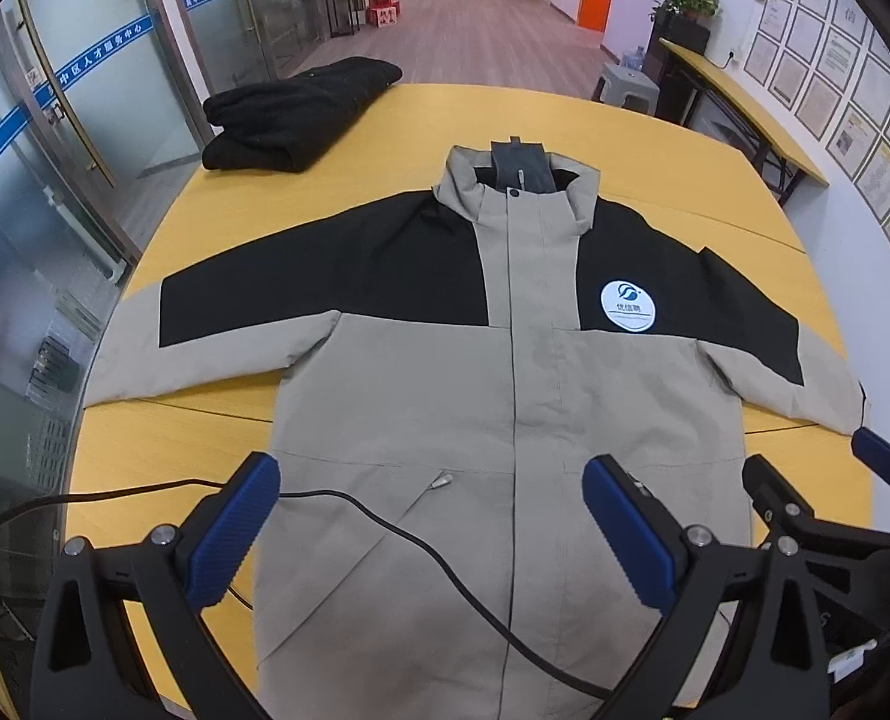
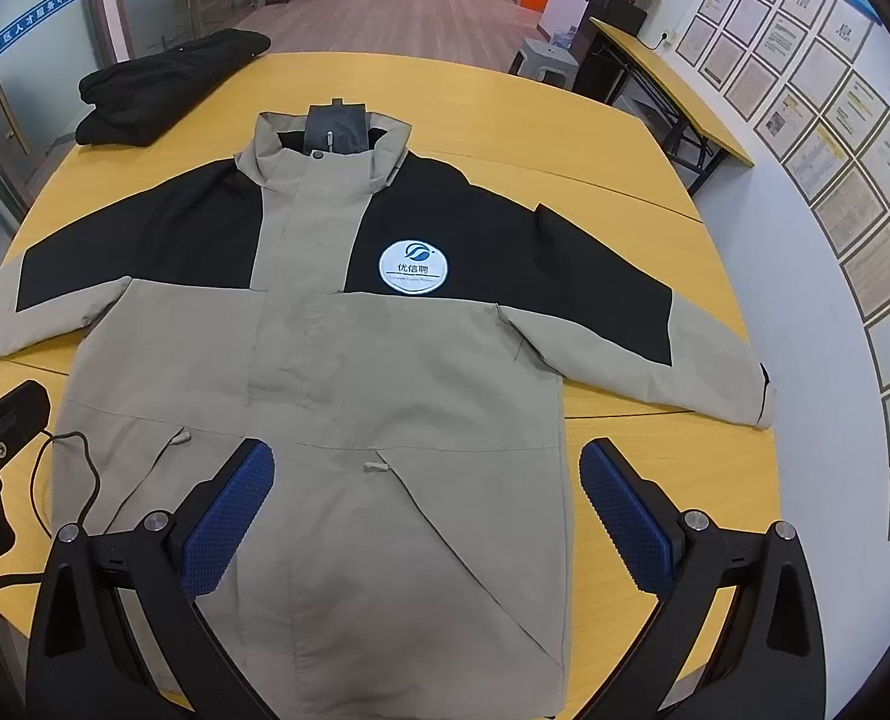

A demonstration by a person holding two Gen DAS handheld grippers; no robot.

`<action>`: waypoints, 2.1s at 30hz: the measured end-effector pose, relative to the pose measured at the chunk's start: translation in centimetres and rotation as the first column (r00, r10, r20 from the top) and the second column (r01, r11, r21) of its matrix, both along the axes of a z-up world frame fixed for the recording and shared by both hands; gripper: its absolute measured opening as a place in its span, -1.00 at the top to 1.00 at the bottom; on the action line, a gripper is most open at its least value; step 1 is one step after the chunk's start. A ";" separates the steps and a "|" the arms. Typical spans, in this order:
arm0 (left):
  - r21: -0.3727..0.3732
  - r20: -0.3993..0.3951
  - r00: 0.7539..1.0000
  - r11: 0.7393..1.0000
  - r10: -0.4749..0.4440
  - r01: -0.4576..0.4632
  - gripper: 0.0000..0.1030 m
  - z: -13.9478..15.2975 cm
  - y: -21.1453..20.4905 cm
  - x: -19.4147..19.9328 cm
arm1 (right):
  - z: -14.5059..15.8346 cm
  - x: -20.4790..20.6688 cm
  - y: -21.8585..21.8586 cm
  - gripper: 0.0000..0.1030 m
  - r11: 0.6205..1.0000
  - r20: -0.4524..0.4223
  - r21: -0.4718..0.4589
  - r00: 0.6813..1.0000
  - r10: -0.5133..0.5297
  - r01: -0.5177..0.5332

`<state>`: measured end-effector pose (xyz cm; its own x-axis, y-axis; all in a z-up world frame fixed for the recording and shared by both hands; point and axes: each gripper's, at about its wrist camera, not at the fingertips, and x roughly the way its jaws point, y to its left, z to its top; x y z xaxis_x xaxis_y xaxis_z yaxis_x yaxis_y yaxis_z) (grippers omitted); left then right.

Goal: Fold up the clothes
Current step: 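Move both grippers open toward the jacket's sleeves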

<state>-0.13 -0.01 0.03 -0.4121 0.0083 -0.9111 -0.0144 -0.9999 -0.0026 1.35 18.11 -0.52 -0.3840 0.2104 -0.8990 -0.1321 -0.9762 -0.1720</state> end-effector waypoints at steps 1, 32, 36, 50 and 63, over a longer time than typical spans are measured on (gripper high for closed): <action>0.005 0.001 1.000 1.000 -0.004 0.004 -1.00 0.0 -0.1 -0.2 | 0.0 -0.1 0.0 -0.99 1.000 0.002 0.003 1.000 -0.001 0.001; -0.027 -0.009 0.996 0.996 -0.084 0.084 -1.00 5.2 -2.3 -1.6 | 2.1 -0.9 -0.7 -0.99 0.996 0.057 0.075 0.997 -0.046 0.042; -0.070 0.029 0.995 0.993 -0.093 0.095 -1.00 8.4 -3.9 -0.2 | 3.5 -0.1 -1.0 -0.99 0.997 0.114 0.061 0.992 -0.048 0.041; 0.109 -0.101 0.980 0.977 -0.170 0.181 -1.00 -0.1 3.5 -4.0 | 1.6 0.0 3.5 -0.99 0.997 -0.060 -0.033 0.995 -0.077 0.075; 0.004 -0.019 0.999 0.999 -0.035 0.035 -1.00 -4.9 5.1 -5.7 | -5.1 -1.6 9.6 -0.99 0.997 -0.043 -0.069 0.999 0.024 -0.027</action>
<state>-5.83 5.06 -4.89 -0.4284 0.0272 -0.9032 -0.0492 -0.9988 -0.0068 -0.26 27.72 -5.64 -0.4265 0.1378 -0.8939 -0.1128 -0.9887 -0.0986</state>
